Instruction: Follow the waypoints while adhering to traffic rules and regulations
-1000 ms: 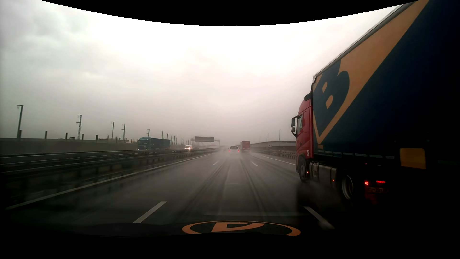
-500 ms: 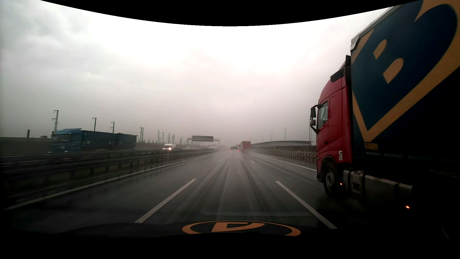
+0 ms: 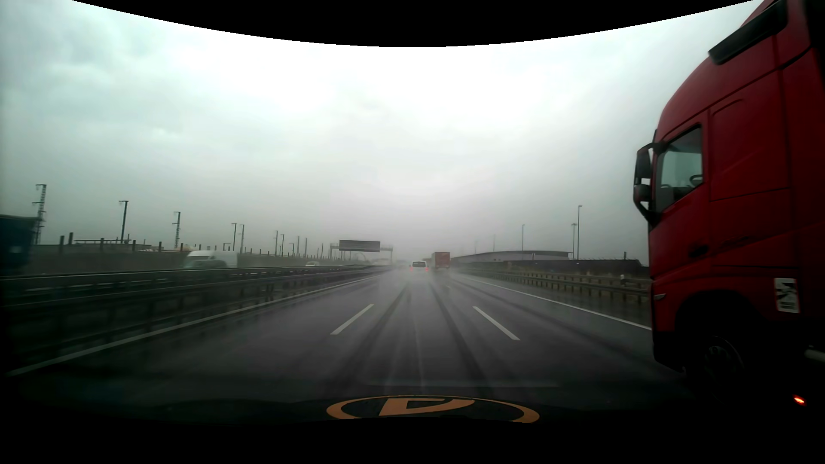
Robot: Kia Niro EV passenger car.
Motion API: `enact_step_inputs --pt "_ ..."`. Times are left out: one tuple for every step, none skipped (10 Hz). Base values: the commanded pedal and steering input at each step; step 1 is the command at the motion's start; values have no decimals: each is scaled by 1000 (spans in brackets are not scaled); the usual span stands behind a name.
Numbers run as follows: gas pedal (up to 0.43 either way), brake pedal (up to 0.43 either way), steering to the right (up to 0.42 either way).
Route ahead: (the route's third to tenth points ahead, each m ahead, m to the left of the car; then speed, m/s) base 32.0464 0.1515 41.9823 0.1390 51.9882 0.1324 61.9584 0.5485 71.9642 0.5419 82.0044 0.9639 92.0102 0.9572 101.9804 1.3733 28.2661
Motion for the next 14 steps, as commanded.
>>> enact_step_inputs --pt "260 0 -1" --pt "260 0 -2" --pt "260 0 -2" --pt "260 0 -1" --pt "260 0 -1" --pt "260 0 -2" --pt "260 0 -2" --pt "260 0 -2" --pt "260 0 -2" --pt "260 0 -2" --pt "260 0 -2" --pt "260 0 -2" --pt "260 0 -1" --pt "260 0 -1"
